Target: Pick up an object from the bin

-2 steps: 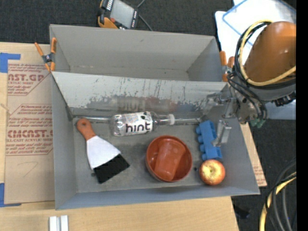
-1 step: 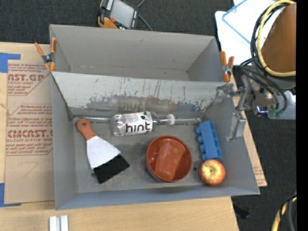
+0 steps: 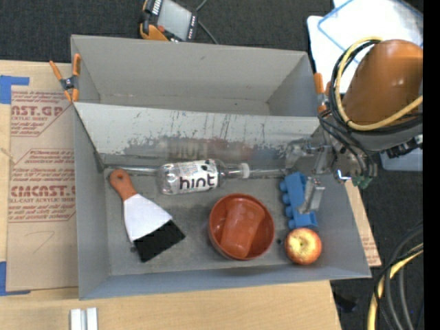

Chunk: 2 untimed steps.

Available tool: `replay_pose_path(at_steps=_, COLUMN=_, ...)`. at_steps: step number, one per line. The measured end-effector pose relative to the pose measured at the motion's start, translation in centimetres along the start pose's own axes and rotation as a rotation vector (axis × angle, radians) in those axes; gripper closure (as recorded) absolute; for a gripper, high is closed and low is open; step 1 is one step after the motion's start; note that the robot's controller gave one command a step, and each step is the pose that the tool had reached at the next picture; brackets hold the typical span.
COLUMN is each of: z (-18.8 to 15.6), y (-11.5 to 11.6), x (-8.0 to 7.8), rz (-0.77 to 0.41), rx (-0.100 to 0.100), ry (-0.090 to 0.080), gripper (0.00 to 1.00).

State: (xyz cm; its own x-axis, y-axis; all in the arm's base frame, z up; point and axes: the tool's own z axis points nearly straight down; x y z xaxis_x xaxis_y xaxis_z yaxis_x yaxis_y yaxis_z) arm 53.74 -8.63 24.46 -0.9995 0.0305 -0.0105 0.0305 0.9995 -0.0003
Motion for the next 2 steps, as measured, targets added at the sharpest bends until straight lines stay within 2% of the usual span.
replay_pose_path(at_steps=1, z=0.2, y=3.1, x=1.3, rz=-0.071, rx=0.003, ry=-0.005, gripper=0.00)
replay_pose_path(at_steps=2, z=10.2, y=0.8, x=-0.4, rz=0.056, rx=0.001, ry=-0.005, gripper=0.00)
